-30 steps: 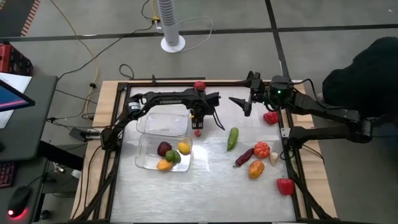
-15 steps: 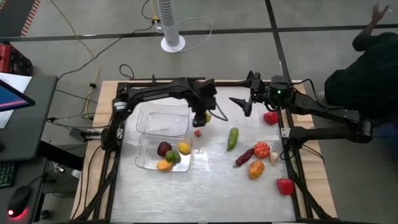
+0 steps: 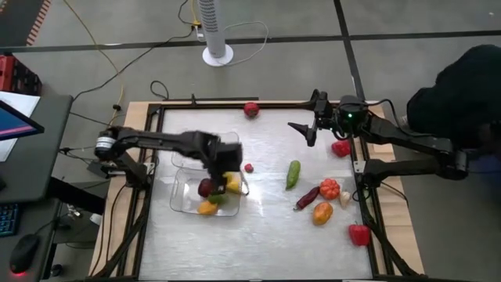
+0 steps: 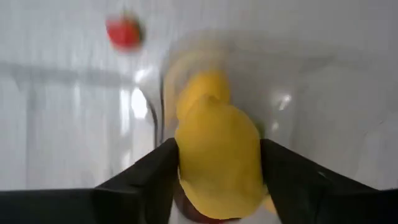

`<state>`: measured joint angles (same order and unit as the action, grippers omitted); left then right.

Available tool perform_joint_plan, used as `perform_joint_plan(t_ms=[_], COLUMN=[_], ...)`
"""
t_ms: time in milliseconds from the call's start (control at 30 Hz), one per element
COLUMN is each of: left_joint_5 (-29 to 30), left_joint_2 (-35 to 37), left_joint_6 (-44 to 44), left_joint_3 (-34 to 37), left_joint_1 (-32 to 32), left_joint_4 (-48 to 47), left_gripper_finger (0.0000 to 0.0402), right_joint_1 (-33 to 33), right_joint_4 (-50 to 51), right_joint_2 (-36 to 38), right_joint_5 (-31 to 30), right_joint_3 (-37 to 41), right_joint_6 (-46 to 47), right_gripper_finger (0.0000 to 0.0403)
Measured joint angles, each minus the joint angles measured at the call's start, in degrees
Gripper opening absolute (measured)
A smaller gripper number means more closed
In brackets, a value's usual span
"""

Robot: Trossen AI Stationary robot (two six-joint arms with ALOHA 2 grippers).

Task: Sort produce into baskets
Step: Put the yellow lemon into the bottom transparent bin, then put the green cucumber into the top transparent bin

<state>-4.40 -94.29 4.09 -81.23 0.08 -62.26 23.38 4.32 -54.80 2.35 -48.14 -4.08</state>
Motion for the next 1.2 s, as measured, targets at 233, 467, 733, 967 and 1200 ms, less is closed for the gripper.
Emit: perform_joint_plan(t_ms=[233, 467, 733, 967, 1200], left_joint_5=[5.1, 12.2, 13.3, 18.6, 18.4], left_joint_2=[1.5, 7.0, 23.7, 37.2, 45.7], left_joint_6=[3.9, -5.7, -12.2, -12.5, -7.5], left_joint_3=[5.5, 11.6, 29.7, 40.5, 42.4], left_joint_1=[-4.0, -7.6, -5.8, -5.5, -5.5], left_joint_4=[0.6, 12.6, 30.1, 47.8, 51.6], left_gripper_finger=[0.0301, 0.0312, 0.0280, 0.0275, 0.0275], right_joint_1=[-0.5, -6.8, -16.7, -22.7, -28.3], right_joint_4=[-3.7, -1.1, 21.7, 29.8, 32.2], right_joint_2=[-5.0, -7.5, -11.6, -18.1, -27.2], right_joint_5=[0.4, -2.8, -20.6, -23.4, -25.5], right_joint_3=[0.0, -0.2, -0.5, -0.5, -0.5], right_joint_6=[1.0, 1.4, 24.1, 50.4, 63.8], right_gripper_finger=[0.0379, 0.0379, 0.0379, 0.0379, 0.0379])
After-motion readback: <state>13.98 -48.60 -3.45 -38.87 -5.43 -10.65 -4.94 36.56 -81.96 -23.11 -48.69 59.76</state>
